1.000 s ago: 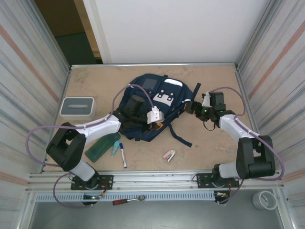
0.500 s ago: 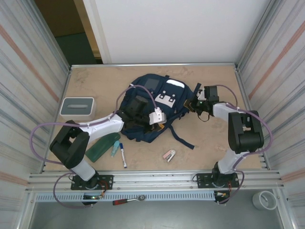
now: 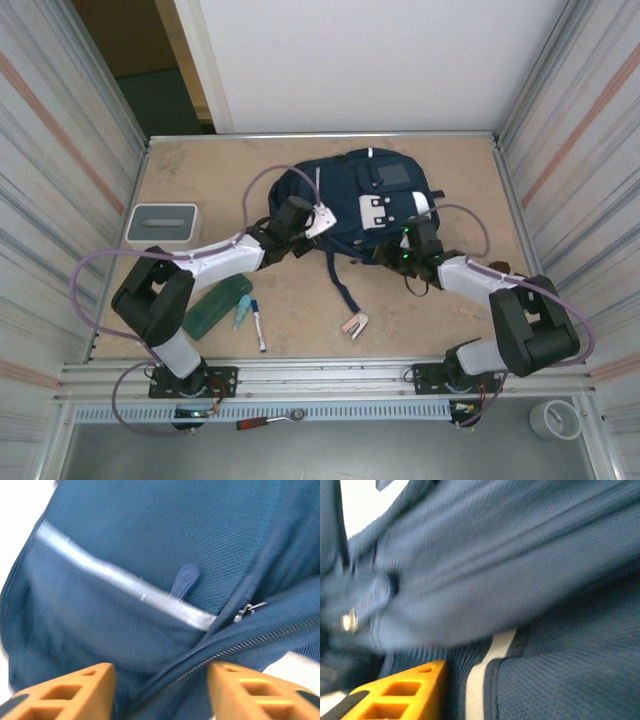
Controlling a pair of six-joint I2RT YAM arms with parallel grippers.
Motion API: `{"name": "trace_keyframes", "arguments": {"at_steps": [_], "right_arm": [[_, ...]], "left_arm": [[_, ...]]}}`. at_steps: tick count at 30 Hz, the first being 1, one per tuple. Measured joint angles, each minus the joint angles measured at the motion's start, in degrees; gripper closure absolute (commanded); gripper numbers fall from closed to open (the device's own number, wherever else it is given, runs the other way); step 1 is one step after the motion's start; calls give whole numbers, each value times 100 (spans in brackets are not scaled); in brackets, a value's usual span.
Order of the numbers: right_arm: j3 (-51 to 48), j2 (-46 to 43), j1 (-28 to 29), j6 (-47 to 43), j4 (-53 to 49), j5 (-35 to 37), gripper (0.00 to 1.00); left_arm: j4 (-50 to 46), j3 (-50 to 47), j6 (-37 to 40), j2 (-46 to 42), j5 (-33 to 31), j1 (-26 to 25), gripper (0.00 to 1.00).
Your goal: Pack the student bag
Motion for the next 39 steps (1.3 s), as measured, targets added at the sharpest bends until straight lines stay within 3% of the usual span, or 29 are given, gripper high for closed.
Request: {"name": "trace_keyframes", "arguments": {"at_steps": [4, 7, 9, 11, 14, 19, 24, 32, 39], "right_arm": [[-114, -662, 610, -310, -531, 260, 40], [-264, -1650, 612, -575, -802, 369, 34], [-256, -2017, 605, -673, -734, 380, 34], [-157, -1912, 605, -752, -597, 354, 45], [262, -1054, 601, -804, -468, 343, 70], [273, -55, 546, -612, -157, 382, 83], [-339, 109, 562, -229, 813, 385, 84], [-756, 118, 590, 70, 1681, 409, 83], [-881, 157, 619, 166, 1974, 468, 83]], "left_arm": [[-35, -555, -846, -769, -553, 96, 20], [-22, -848, -1692, -1493, -302, 83, 17], [48, -911, -2245, -1762, -101, 37, 17], [87, -863, -2785, -1784, 22, -85, 20], [-61, -520, -3335, -1388, 74, -413, 23], [-463, 348, -3805, -369, 44, -901, 29], [-754, 778, -4118, 372, 179, -966, 33], [-1338, 1663, -4048, 1508, -26, -1397, 56], [-1696, 2291, -3858, 2055, -273, -1460, 61]]}}
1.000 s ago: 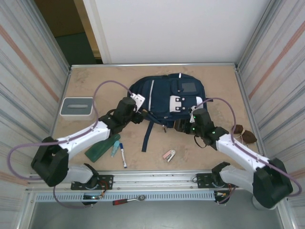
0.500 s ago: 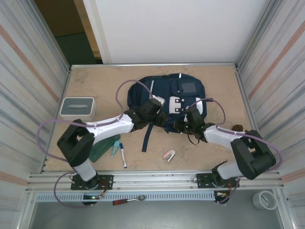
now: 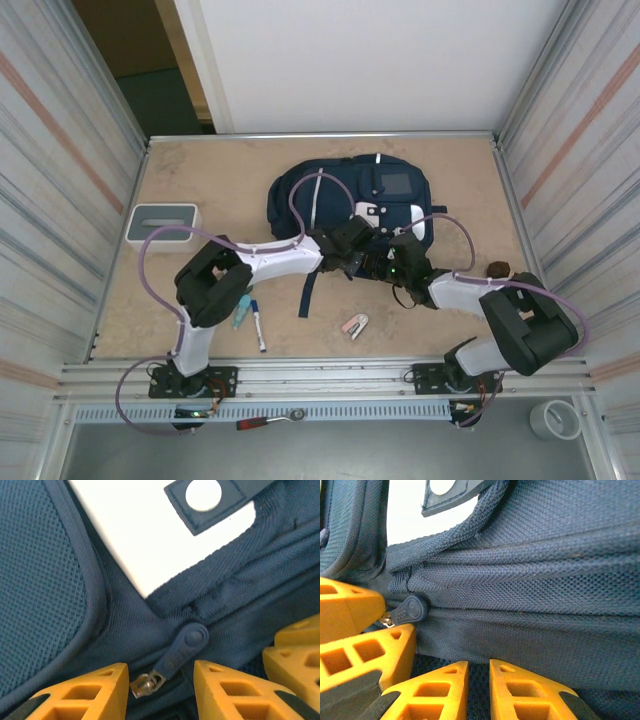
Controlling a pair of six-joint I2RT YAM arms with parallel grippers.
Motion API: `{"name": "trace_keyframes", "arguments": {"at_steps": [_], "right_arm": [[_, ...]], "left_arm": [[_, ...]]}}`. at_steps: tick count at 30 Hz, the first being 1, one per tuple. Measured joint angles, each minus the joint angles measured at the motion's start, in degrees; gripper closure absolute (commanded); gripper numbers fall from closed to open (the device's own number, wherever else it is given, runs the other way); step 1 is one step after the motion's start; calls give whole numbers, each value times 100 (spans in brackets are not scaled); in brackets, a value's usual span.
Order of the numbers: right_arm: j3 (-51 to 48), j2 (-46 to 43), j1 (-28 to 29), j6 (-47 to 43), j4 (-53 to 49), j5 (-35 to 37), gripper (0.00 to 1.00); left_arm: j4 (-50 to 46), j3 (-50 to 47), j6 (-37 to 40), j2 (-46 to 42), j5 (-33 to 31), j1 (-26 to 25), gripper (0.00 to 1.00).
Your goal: Pack the student bag
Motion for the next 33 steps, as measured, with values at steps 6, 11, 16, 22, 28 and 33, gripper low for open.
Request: {"name": "trace_keyframes", "arguments": {"at_steps": [6, 11, 16, 22, 28, 33], "right_arm": [[-79, 37, 0, 2, 210, 4, 83], [-107, 90, 0, 0, 254, 9, 84], [-120, 118, 0, 0, 271, 22, 84], [-188, 118, 0, -2, 363, 26, 84], [-192, 118, 0, -2, 365, 46, 84], [-192, 136, 0, -2, 365, 63, 84]], "left_arm": [[-256, 455, 173, 284, -229, -2, 54], [-343, 695, 304, 470, -356, -2, 61], [-361, 896, 446, 706, -411, -9, 74], [-328, 916, 732, 706, -492, -4, 86], [-160, 739, 890, 492, -260, 109, 92], [72, 520, 905, 345, 4, 192, 96]]}}
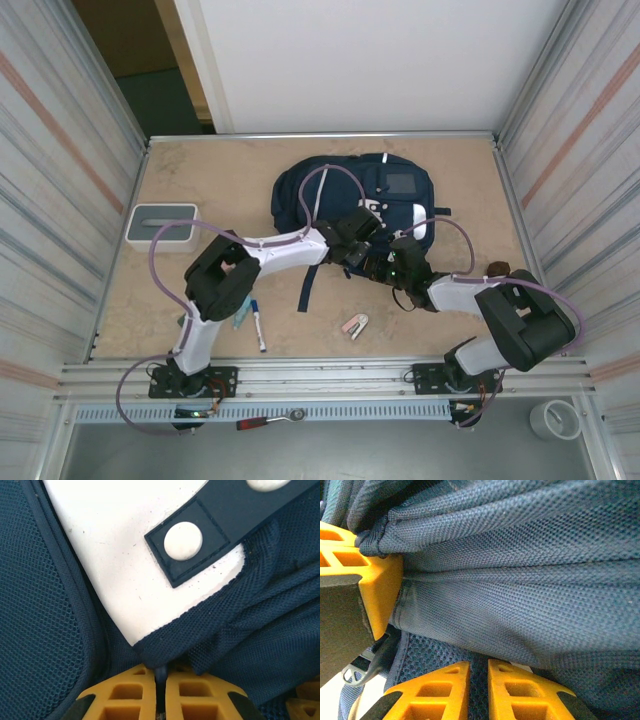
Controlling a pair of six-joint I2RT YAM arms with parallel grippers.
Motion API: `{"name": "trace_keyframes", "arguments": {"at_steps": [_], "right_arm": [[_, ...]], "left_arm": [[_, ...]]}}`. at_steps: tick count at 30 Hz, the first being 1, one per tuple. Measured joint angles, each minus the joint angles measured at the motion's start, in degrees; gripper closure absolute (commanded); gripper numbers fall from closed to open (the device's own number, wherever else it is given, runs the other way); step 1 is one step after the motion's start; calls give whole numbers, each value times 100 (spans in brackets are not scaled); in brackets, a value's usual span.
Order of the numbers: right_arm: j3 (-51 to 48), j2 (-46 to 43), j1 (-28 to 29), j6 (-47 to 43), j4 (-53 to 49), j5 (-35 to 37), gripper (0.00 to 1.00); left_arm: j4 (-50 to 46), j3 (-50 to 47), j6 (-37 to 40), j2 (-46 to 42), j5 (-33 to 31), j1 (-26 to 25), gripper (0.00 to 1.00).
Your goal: Pack the student bag
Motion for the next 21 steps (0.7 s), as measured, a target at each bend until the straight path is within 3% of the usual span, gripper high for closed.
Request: {"name": "trace_keyframes", "arguments": {"at_steps": [12, 21], "right_arm": [[0, 37, -2, 0, 17, 4, 84], [9, 50, -2, 0, 11, 2, 84]], "left_arm": [[551, -739, 258, -675, 798, 315, 93], [621, -811, 542, -675, 1222, 474, 100]]}}
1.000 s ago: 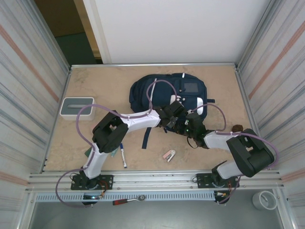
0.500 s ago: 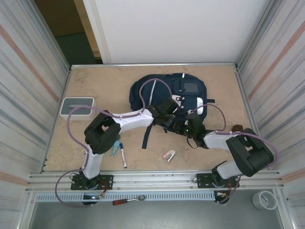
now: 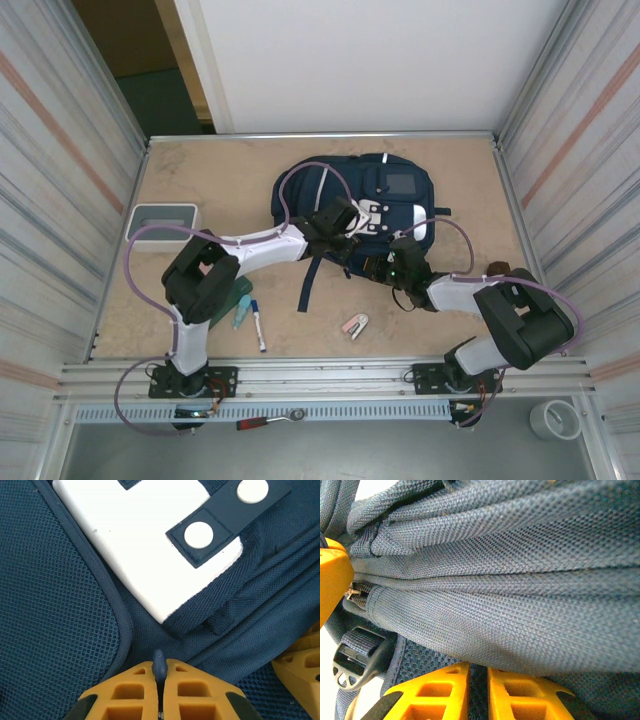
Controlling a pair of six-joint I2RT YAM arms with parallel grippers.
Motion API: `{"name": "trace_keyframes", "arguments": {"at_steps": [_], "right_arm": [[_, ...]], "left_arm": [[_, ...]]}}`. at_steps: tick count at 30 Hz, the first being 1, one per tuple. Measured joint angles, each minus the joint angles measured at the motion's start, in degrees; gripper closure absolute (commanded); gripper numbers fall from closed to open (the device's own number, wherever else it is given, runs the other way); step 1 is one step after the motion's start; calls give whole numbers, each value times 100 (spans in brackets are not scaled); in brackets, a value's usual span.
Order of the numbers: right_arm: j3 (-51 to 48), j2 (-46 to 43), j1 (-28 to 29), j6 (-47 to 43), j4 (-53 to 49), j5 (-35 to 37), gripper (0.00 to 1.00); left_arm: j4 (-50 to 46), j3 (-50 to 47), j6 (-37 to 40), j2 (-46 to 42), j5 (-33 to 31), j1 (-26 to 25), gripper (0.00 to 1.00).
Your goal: Pack the student bag
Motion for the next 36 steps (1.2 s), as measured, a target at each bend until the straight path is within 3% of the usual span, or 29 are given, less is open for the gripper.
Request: {"name": "trace_keyframes", "arguments": {"at_steps": [10, 17, 22, 26, 28, 36], "right_arm": [[81, -7, -33, -2, -175, -20, 84], [116, -166, -378, -70, -490, -243, 80], [195, -616, -850, -192, -1156, -634, 67], [400, -1123, -1032, 20, -1792, -855, 44], [468, -1342, -1062, 256, -1965, -885, 37], [483, -1606, -1056, 1189, -2214, -667, 31]], "left_arm": [[348, -688, -621, -586, 372, 476, 100], [450, -1029, -791, -826, -118, 546, 100], [573, -1193, -1012, -1014, -35, 551, 100], [667, -1241, -1290, -1180, 90, 549, 100], [710, -1241, -1399, -1233, 138, 514, 100], [706, -1239, -1561, -1239, 144, 251, 100]]}}
